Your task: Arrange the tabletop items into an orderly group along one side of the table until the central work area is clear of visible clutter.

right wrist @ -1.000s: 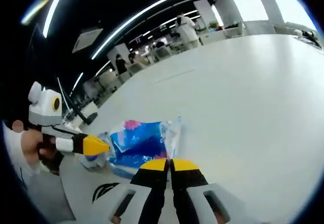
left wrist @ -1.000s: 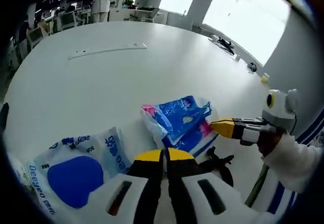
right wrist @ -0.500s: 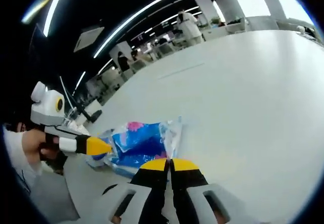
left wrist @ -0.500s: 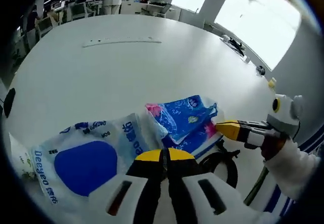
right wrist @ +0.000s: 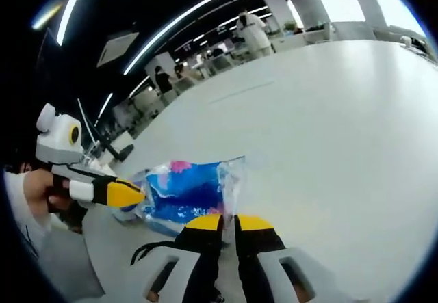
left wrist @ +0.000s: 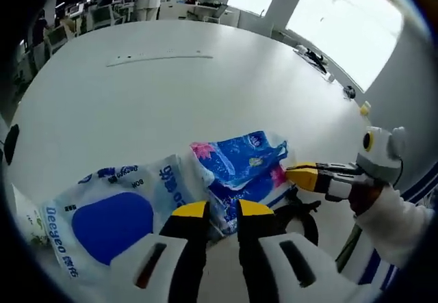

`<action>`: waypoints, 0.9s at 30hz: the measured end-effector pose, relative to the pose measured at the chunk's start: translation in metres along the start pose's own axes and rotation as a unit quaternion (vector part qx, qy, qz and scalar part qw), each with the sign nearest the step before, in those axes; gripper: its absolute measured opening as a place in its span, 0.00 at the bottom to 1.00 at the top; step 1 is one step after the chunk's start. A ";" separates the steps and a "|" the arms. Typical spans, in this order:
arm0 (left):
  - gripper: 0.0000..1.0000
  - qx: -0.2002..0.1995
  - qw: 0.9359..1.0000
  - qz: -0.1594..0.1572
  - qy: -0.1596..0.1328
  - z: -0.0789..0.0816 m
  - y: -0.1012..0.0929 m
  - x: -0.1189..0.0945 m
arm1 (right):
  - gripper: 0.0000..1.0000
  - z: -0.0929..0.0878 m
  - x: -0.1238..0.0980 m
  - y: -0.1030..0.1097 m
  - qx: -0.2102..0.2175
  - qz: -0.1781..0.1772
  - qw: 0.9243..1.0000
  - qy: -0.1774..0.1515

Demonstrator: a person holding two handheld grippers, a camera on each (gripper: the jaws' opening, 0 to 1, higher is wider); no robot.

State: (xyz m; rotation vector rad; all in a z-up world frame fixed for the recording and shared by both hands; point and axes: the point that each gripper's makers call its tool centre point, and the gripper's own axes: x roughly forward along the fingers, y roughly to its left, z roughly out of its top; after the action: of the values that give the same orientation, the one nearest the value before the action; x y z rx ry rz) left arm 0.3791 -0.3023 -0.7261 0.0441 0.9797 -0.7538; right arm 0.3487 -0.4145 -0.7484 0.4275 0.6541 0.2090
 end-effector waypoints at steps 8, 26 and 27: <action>0.37 0.035 0.999 -0.011 -0.035 0.013 -0.004 -0.018 | 0.35 0.003 -0.009 0.003 -0.017 -0.003 1.000 -0.012; 0.83 0.093 0.987 0.001 -0.134 0.006 0.037 -0.112 | 0.74 0.010 -0.045 0.061 -0.030 0.021 0.999 -0.030; 0.84 0.089 0.986 0.000 -0.140 0.002 0.043 -0.119 | 0.75 0.009 -0.047 0.064 -0.031 0.021 0.999 -0.029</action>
State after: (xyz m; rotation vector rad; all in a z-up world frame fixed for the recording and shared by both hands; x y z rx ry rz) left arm 0.3669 -0.2046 -0.6473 0.0906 0.6448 -0.8213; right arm 0.3144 -0.3753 -0.6881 0.3865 0.5802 0.2556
